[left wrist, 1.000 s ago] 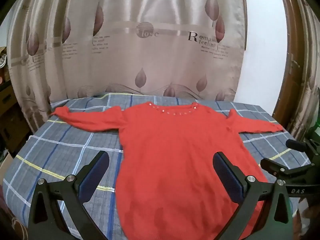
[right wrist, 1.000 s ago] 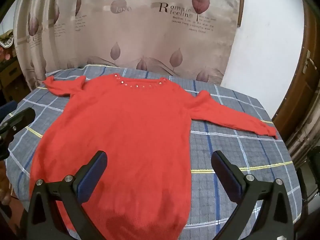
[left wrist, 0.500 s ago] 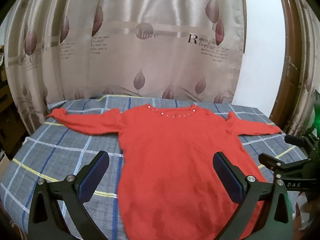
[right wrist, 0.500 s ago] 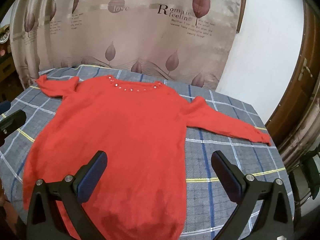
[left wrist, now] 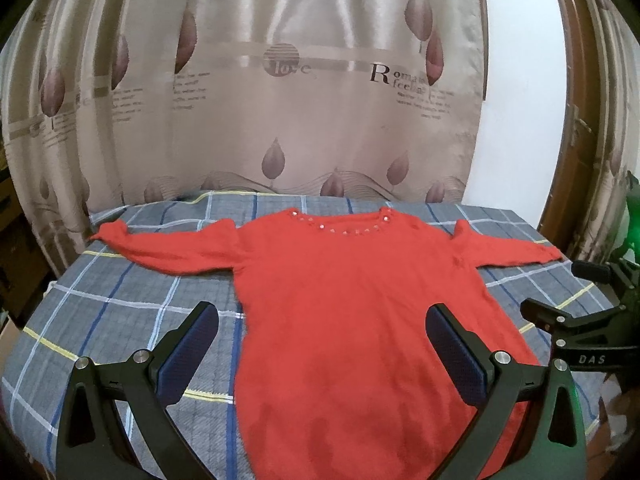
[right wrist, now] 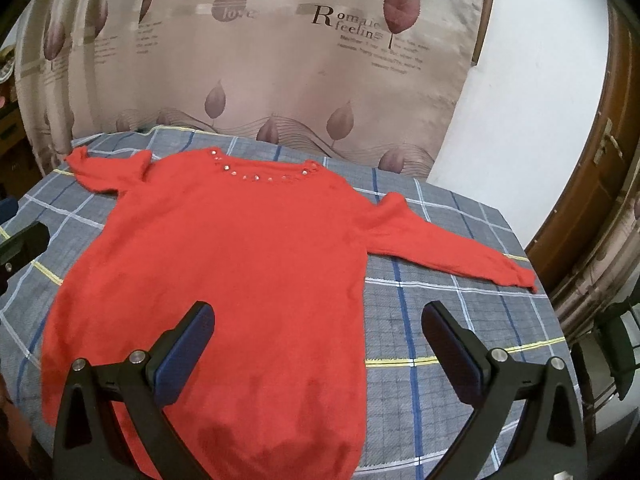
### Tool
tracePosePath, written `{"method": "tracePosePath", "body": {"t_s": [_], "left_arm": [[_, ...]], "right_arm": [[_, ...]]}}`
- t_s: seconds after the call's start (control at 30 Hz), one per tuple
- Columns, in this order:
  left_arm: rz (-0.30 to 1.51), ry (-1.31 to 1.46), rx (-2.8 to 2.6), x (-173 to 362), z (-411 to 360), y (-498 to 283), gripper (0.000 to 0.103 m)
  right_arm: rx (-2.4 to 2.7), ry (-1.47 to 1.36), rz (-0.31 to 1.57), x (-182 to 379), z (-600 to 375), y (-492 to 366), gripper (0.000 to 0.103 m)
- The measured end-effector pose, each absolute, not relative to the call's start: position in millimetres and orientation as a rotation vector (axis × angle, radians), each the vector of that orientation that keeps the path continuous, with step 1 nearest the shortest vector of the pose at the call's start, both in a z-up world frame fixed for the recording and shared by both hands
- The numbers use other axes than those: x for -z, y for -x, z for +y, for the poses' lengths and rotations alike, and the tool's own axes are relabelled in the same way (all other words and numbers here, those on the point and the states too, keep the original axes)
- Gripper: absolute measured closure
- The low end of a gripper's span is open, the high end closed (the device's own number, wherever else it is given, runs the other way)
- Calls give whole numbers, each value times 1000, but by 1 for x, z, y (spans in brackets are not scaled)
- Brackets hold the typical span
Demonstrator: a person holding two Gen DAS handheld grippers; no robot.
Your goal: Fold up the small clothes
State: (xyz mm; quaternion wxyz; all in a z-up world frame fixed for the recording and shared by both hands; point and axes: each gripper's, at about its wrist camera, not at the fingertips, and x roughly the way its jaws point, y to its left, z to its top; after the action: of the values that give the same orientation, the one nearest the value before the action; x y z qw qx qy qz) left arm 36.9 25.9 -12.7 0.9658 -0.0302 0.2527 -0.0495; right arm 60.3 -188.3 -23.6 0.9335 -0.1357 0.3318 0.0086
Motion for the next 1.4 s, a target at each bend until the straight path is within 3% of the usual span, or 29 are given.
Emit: {"method": "tracePosePath", "body": {"t_s": [0.6, 0.87, 1.1, 1.4], "left_arm": [[529, 52, 108, 31, 6, -74, 0], [550, 107, 88, 67, 17, -103, 0], [579, 220, 78, 84, 30, -114, 0], [691, 300, 74, 103, 39, -129, 0]], "right_arm": [[-118, 168, 748, 45, -235, -102, 1], [-106, -398, 801, 66, -428, -167, 24], [78, -824, 759, 91, -606, -206, 26], [133, -969, 725, 112, -672, -239, 26]]}}
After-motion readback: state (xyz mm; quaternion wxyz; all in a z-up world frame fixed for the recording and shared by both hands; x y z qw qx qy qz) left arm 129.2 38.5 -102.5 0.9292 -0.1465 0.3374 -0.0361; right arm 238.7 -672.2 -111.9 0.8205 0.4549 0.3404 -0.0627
